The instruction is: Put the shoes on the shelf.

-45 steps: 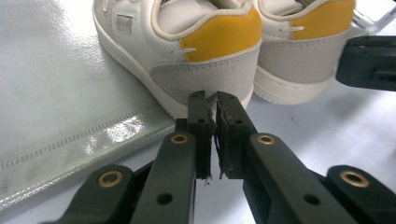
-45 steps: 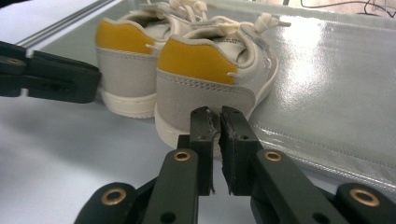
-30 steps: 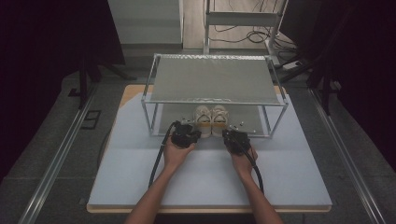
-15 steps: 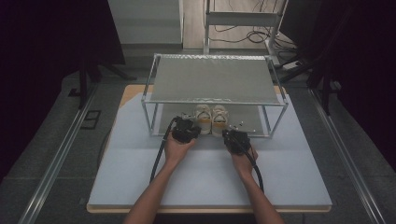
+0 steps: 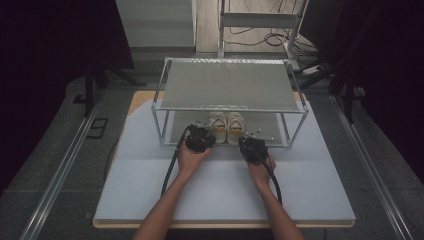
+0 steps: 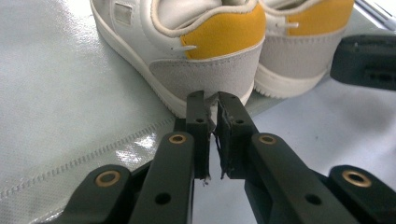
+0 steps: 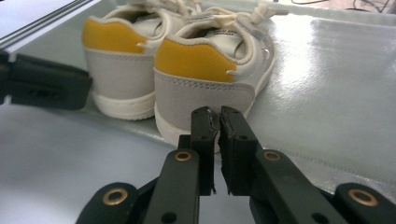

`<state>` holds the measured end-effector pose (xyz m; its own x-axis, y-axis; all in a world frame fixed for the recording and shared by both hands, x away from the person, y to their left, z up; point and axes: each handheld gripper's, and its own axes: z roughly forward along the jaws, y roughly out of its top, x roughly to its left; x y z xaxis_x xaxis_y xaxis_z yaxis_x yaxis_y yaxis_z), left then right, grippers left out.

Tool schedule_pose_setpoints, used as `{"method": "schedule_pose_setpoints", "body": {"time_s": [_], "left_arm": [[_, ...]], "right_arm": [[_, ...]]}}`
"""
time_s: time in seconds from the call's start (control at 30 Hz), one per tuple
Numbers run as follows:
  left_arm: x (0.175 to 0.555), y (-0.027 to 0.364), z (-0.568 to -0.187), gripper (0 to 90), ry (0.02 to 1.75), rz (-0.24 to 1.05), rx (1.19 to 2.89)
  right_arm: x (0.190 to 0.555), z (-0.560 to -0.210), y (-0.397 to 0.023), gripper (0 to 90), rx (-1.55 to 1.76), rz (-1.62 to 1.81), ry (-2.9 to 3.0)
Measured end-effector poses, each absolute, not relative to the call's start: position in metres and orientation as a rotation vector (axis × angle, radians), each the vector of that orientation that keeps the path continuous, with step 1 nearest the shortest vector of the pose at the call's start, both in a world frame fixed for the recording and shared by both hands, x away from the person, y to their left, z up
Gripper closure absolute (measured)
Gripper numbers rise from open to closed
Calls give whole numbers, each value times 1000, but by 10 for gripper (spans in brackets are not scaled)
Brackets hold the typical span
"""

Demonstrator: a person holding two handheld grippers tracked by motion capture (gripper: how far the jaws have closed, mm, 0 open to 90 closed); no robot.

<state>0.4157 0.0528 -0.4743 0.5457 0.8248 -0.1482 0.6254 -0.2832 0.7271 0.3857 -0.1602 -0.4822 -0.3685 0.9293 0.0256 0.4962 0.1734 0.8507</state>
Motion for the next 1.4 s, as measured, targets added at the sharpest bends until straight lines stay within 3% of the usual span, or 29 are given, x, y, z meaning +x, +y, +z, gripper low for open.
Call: {"method": "schedule_pose_setpoints", "body": {"time_s": [0.63, 1.4], "left_arm": [[420, 50, -477, 822, 1189, 381, 2010], [424, 49, -480, 775, 1202, 355, 2016]], "right_arm": [[398, -490, -157, 833, 1374, 1090, 1927], [403, -492, -157, 799, 1396, 1075, 1918]]}}
